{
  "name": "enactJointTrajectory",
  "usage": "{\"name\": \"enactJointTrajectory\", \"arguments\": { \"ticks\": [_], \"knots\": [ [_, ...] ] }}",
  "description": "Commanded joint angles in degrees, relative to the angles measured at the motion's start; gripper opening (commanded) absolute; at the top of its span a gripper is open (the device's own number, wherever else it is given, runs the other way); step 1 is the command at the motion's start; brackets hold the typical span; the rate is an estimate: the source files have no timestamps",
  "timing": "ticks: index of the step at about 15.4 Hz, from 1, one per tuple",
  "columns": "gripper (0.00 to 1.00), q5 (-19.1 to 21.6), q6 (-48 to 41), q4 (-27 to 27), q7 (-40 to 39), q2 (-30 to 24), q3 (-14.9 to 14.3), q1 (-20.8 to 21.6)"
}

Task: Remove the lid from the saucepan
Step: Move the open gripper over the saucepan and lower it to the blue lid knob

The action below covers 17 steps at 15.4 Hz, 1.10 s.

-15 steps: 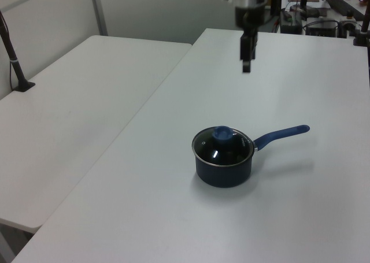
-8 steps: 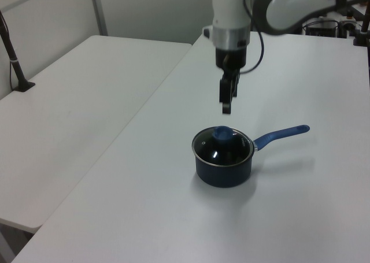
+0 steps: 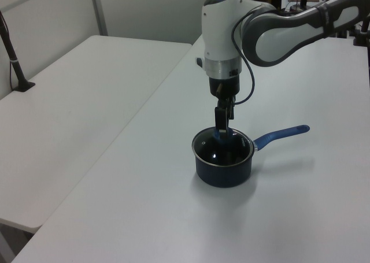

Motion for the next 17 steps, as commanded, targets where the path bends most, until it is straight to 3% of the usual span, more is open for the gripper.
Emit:
{"name": "enactJointTrajectory", "arguments": {
  "ticks": [1, 17],
  "knots": [
    [1.0, -0.71, 0.7, 0.59, 0.56, 0.2, -0.89, 0.88],
    [1.0, -1.41, 2.45, 0.68, 1.0, 2.66, -0.89, 0.88]
  ]
}}
